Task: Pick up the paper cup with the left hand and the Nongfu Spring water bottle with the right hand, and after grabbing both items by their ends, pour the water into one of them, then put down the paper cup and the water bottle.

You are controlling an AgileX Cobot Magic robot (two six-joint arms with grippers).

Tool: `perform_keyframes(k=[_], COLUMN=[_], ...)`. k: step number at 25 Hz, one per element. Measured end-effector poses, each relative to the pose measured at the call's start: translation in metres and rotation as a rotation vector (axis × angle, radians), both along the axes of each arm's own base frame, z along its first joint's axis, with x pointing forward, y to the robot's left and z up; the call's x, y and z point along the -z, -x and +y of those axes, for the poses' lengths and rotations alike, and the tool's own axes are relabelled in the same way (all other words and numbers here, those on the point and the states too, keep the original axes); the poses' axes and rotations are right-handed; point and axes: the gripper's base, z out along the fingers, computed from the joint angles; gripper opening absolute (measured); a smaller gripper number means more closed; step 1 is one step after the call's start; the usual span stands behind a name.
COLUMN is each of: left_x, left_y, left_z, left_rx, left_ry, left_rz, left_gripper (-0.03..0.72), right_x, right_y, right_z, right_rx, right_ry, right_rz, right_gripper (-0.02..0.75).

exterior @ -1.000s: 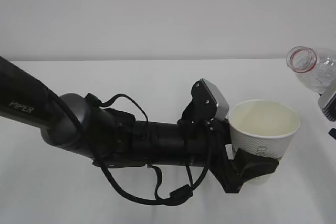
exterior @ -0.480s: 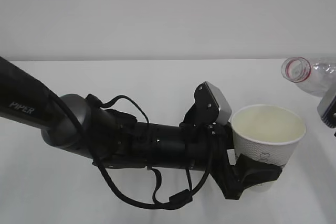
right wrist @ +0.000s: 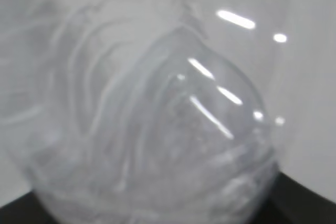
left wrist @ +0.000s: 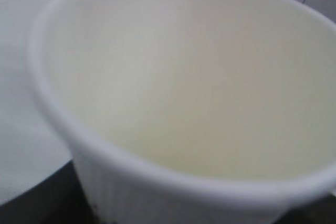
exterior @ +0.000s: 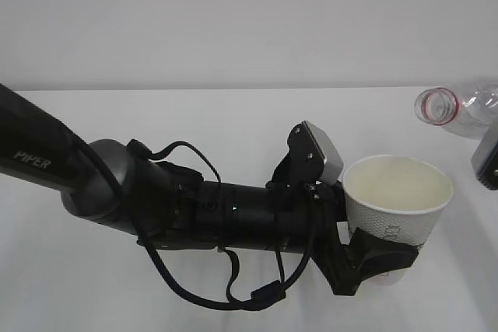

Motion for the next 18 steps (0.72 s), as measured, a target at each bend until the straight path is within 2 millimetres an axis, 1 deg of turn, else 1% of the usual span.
perform_keyframes(k=[18], left_x=[0.0], left_y=[0.0], left_z=[0.0], left_rx=[0.0], left_ry=[0.0], left_rz=[0.0], left_gripper=[0.534], right_x=[-0.0011], right_y=[-0.0002], right_z=[0.0], right_rx=[-0.022], right_ry=[0.104], right_rz=[-0.019], right_gripper=[0.463])
